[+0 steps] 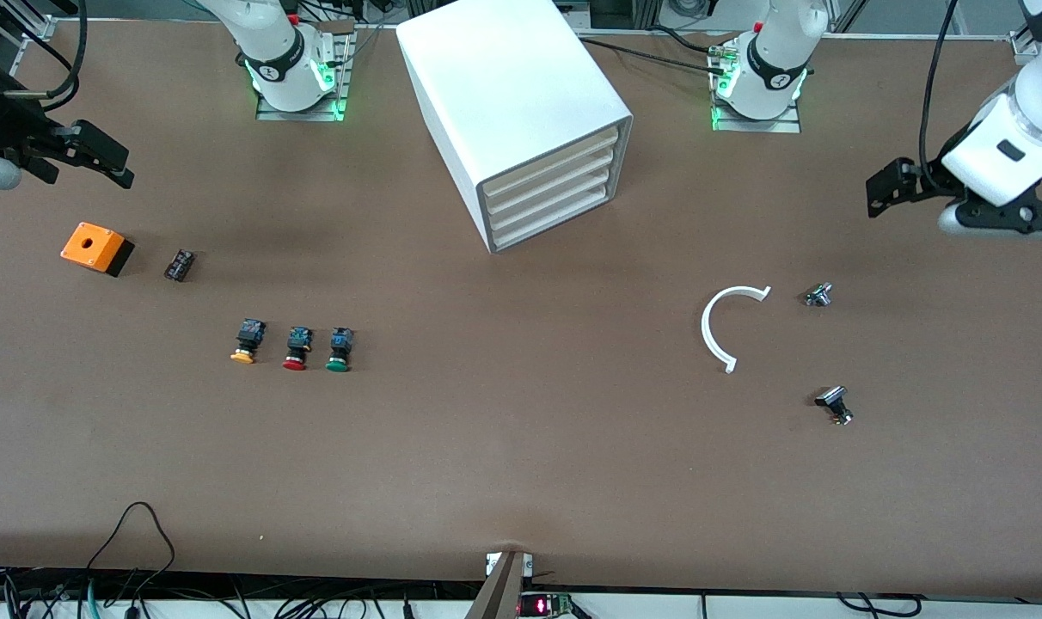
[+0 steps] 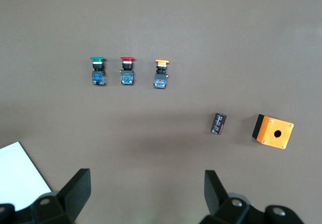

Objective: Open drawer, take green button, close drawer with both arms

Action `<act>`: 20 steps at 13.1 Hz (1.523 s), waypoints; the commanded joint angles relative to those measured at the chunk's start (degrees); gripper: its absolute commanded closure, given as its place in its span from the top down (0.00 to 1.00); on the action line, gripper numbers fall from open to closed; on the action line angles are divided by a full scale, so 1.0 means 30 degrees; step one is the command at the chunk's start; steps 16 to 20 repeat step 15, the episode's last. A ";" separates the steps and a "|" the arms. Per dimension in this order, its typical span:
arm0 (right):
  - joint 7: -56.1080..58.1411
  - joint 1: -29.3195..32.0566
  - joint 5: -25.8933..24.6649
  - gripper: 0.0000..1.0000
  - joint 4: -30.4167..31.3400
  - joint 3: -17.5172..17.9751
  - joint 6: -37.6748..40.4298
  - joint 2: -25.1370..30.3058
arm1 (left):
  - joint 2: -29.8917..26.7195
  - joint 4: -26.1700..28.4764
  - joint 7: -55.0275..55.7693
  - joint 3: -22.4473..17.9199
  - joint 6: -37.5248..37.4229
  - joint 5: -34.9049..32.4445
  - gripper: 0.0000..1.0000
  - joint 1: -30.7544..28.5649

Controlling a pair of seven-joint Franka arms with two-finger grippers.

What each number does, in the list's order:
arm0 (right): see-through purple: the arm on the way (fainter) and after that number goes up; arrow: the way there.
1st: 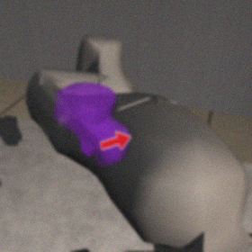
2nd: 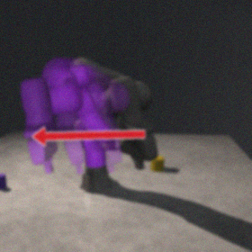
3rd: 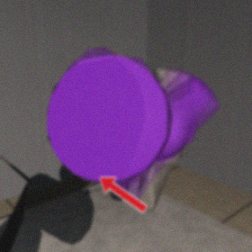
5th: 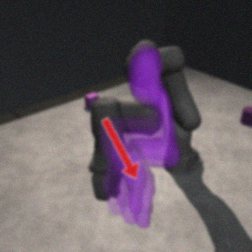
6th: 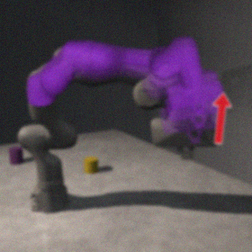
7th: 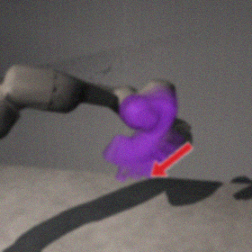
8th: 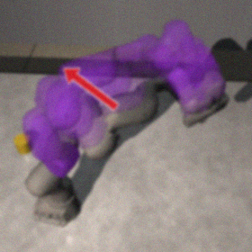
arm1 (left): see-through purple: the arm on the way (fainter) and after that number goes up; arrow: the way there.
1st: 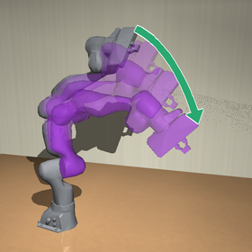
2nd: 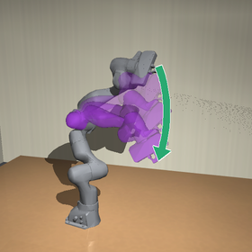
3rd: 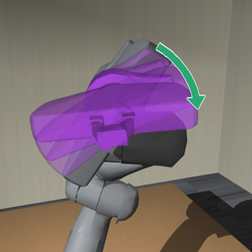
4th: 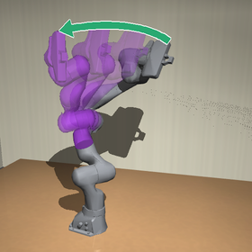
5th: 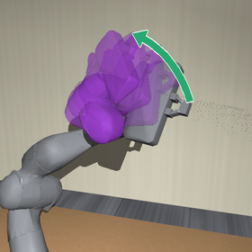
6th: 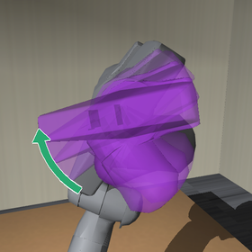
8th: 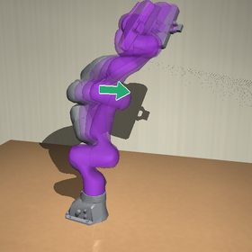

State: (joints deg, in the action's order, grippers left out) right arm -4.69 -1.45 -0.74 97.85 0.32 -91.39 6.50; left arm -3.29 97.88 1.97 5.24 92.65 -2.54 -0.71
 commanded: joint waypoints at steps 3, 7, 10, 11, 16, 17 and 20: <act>0.1007 0.0190 -0.0075 1.00 -0.0739 0.0332 0.0052 -0.0086 | -0.0691 0.1096 -0.1272 -0.0575 0.2225 0.0256 1.00 0.0240; 0.0657 0.0220 -0.0016 1.00 -0.0828 0.0303 0.0081 -0.0175 | -0.0429 0.0106 -0.1009 -0.1307 0.0148 0.0613 1.00 0.0677; 0.0627 0.0220 -0.0016 1.00 -0.0828 0.0302 0.0111 -0.0175 | -0.0134 -0.0223 -0.1096 -0.1395 0.0084 0.0582 1.00 0.0648; 0.0627 0.0220 -0.0016 1.00 -0.0828 0.0274 0.0111 -0.0175 | -0.0134 -0.0195 -0.1067 -0.1395 0.0055 0.0756 0.99 0.0619; 0.0656 0.0220 -0.0016 1.00 -0.0799 0.0273 0.0140 -0.0175 | 0.0306 -0.0780 -0.1125 -0.2036 -0.0411 0.0962 0.99 0.0735; 0.0656 0.0220 -0.0016 1.00 -0.0799 0.0273 0.0140 -0.0175 | 0.0306 -0.0780 -0.1125 -0.2036 -0.0411 0.0962 0.99 0.0735; 0.0656 0.0220 -0.0016 1.00 -0.0799 0.0273 0.0140 -0.0175 | 0.0306 -0.0780 -0.1125 -0.2036 -0.0411 0.0962 0.99 0.0735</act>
